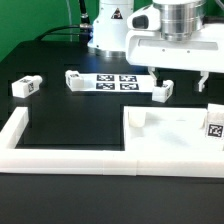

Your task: Assemble square table

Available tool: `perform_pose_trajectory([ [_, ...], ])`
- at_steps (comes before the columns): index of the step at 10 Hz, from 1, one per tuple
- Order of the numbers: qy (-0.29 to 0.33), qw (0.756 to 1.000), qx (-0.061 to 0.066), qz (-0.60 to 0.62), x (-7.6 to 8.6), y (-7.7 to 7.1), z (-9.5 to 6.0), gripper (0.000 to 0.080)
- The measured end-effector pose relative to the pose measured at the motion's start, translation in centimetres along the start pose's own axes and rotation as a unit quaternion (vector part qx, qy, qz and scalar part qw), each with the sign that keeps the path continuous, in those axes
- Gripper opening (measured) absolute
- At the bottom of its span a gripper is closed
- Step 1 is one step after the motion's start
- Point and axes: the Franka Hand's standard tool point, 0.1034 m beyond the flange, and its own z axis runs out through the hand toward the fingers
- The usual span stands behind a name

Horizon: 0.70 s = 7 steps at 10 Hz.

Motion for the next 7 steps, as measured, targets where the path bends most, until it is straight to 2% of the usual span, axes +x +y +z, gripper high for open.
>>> perform_pose_trajectory([
  [2,-0.112,0.994,0.001,0.004,-1.4,2.9,0.1,0.0649],
  [4,-0.171,0.985,-0.003,0.020,-1.5,2.5,0.3,0.0649],
  [7,-0.248,0.968,-0.008,0.031,-1.8,3.5,1.0,0.0649],
])
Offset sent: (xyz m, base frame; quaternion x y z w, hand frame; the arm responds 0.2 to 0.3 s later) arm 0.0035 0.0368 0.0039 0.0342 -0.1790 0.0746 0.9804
